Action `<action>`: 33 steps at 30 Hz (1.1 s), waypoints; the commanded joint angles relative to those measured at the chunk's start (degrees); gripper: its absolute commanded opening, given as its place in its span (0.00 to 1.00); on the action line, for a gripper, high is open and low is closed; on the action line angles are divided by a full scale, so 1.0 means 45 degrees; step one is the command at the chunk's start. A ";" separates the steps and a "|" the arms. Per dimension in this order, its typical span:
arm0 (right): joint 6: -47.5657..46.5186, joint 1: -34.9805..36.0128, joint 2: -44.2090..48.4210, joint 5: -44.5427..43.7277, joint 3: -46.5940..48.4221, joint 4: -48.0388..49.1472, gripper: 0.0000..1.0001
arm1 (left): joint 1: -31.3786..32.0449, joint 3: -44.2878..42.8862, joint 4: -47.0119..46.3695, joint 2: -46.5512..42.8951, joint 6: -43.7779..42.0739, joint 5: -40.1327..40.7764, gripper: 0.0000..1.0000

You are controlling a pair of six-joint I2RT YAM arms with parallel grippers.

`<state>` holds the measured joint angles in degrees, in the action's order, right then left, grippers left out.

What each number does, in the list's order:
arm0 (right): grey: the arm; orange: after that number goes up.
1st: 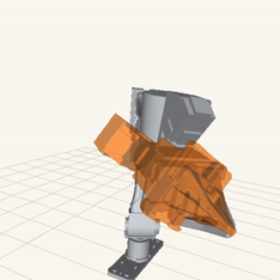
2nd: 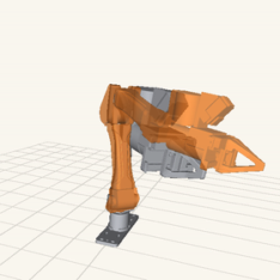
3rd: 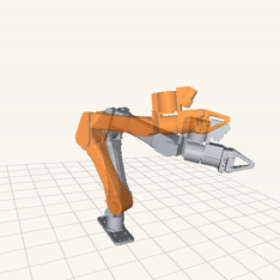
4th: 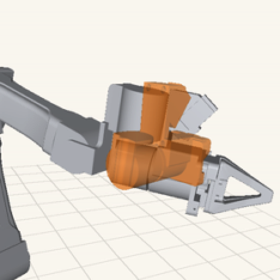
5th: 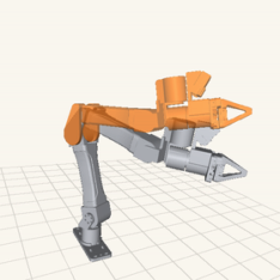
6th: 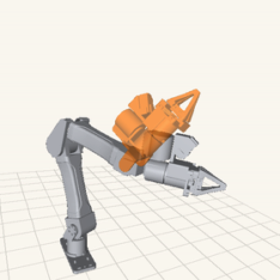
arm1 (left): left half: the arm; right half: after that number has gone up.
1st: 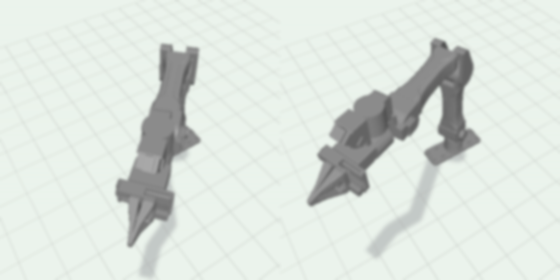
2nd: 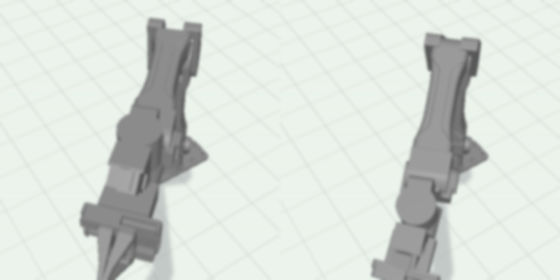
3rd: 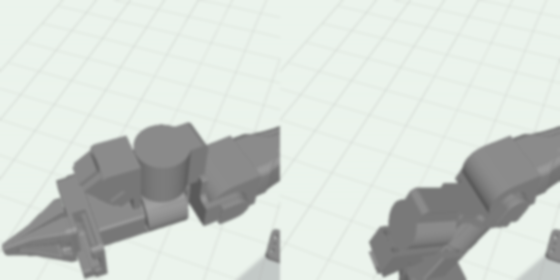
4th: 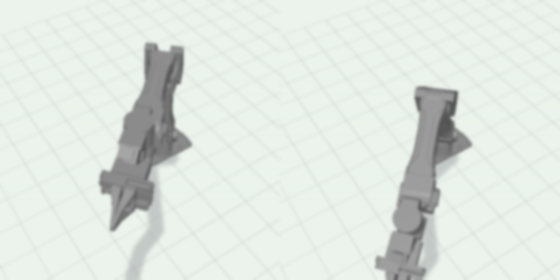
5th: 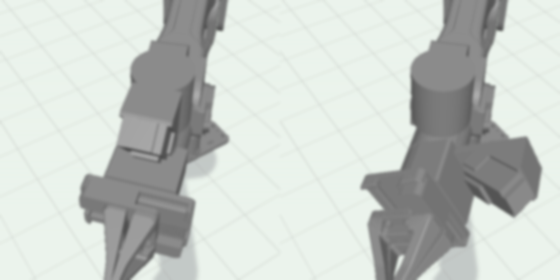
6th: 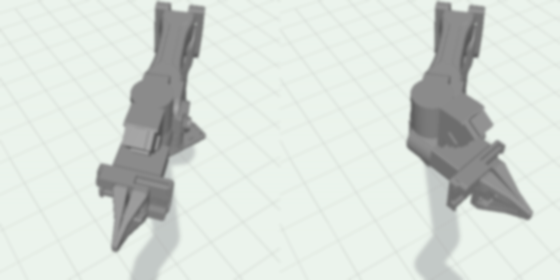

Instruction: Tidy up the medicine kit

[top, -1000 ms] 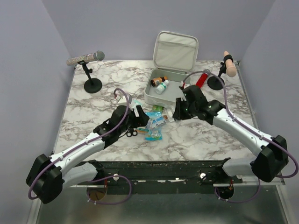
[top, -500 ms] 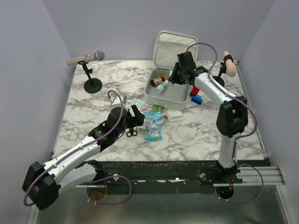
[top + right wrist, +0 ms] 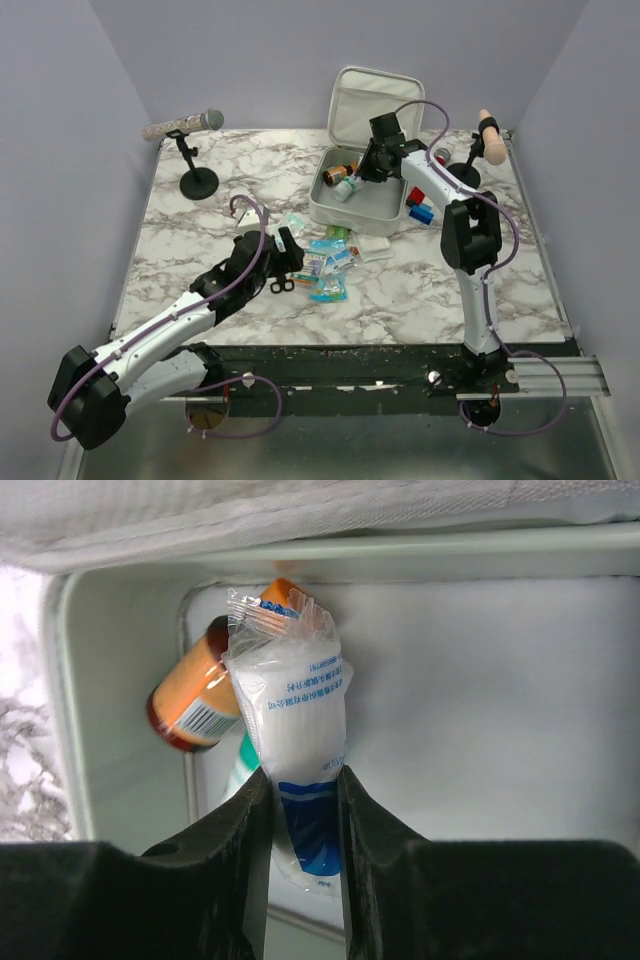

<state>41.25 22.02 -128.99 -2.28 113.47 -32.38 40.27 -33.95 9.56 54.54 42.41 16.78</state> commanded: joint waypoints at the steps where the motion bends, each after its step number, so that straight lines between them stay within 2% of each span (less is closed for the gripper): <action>1: 0.0558 -0.0206 -0.1139 -0.0059 0.0779 -0.0870 0.29 | 0.0074 -0.0208 0.0589 0.0008 -0.0245 0.1076 0.91; 7: 0.0462 -0.0226 -0.0868 -0.0313 0.0177 -0.0481 0.32 | 0.0074 -0.0208 0.0473 0.0105 -0.0324 0.1038 0.91; 9: 0.0111 -0.0226 -0.0867 -0.0138 0.0194 -0.0480 0.42 | 0.0055 -0.0189 0.0356 0.0183 -0.0343 0.0980 0.91; 12: -0.0552 -0.0226 -0.1197 0.0427 0.0543 -0.0674 0.65 | 0.0074 -0.0247 0.0278 0.0359 -0.0363 0.0843 0.91; 14: -0.0982 -0.0225 -0.1549 0.1130 0.1090 -0.1006 0.70 | 0.0035 -0.0247 0.0161 0.0438 -0.0382 0.0745 0.91; 20: -0.1764 -0.0128 -0.1864 0.1895 0.1875 -0.1359 0.72 | 0.0055 -0.0286 0.0043 0.0633 -0.0304 0.0491 0.91; 26: -0.1843 -0.0030 0.0887 0.0744 -0.1227 0.0416 0.81 | 0.0055 -0.0326 0.0160 0.0614 -0.0246 0.0432 0.91; 33: -0.3012 0.0340 0.3114 -0.0488 -0.2869 0.0749 0.84 | 0.0035 -0.0462 0.0296 0.0497 -0.0109 0.0432 0.91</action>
<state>32.18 22.13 -121.86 0.10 103.74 -32.71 40.25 -34.06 10.48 57.28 41.45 19.49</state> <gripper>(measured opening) 0.840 0.908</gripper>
